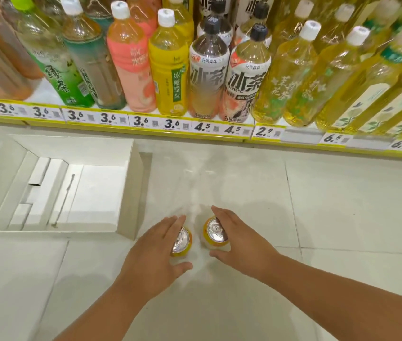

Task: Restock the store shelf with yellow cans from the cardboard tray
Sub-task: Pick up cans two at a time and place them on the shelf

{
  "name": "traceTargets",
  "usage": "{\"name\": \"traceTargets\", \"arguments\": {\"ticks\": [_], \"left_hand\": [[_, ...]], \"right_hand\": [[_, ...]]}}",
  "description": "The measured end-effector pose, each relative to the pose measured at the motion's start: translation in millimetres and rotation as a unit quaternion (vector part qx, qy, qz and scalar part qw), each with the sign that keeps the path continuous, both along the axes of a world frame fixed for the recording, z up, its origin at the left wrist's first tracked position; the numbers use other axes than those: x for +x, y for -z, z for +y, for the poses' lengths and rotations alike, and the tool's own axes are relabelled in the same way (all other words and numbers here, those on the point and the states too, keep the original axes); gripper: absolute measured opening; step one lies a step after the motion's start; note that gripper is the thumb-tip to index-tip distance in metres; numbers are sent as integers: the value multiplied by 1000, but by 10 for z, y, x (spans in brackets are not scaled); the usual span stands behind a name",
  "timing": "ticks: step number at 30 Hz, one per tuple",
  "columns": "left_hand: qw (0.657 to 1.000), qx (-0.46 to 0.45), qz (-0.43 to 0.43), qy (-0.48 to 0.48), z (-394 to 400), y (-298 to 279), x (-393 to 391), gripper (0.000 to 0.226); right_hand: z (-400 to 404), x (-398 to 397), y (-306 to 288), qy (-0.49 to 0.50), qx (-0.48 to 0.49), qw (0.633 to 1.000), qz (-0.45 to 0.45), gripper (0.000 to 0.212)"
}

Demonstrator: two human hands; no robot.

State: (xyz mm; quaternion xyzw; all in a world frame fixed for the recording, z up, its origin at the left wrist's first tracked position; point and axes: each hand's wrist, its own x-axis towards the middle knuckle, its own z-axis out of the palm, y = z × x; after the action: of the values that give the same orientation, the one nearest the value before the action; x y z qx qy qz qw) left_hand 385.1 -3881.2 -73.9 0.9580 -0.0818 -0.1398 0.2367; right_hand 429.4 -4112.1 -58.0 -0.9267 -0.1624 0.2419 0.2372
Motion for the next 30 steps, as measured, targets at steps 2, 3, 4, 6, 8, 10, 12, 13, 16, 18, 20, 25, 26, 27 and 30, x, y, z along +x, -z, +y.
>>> {"name": "traceTargets", "arguments": {"ticks": [2,3,4,6,8,10,12,13,16,18,20,25,26,27,30], "left_hand": [[1000,-23,16,-12,9,49,-14,95],[999,-42,24,-22,9,62,-19,92],[997,-61,32,-33,0,73,-23,89],[992,-97,47,-62,-24,97,-15,87],[984,-129,66,-107,-46,113,3,91],[978,-142,75,-136,-59,142,25,83],[976,-143,74,-144,-62,155,41,71],[975,-146,74,-150,-61,147,47,69],[969,-163,70,-173,-57,120,61,67],[963,-178,64,-191,-60,88,79,66],[955,-204,53,-210,-64,37,119,64],[936,-256,39,-240,-68,-177,323,59],[934,-261,34,-241,-66,-235,371,62],[934,-264,30,-240,-57,-299,410,66],[935,-267,24,-233,11,-610,501,67]], "right_hand": [[7,-3,42,37,14,999,12,94],[10,-12,66,56,25,998,18,92],[15,-24,92,74,39,996,24,90],[22,-46,132,106,64,992,30,85],[24,-56,149,130,81,988,35,80],[23,-51,150,139,89,986,38,77],[21,-39,158,144,92,984,42,77],[21,-33,158,148,95,983,44,77],[22,-20,138,163,99,981,46,79],[10,-5,117,171,102,979,40,79],[-3,18,93,187,114,975,35,78],[67,116,-63,255,181,950,12,63],[97,144,-116,261,191,946,3,62],[129,172,-169,264,200,943,-7,63],[200,239,-393,273,225,934,-45,72]]}}
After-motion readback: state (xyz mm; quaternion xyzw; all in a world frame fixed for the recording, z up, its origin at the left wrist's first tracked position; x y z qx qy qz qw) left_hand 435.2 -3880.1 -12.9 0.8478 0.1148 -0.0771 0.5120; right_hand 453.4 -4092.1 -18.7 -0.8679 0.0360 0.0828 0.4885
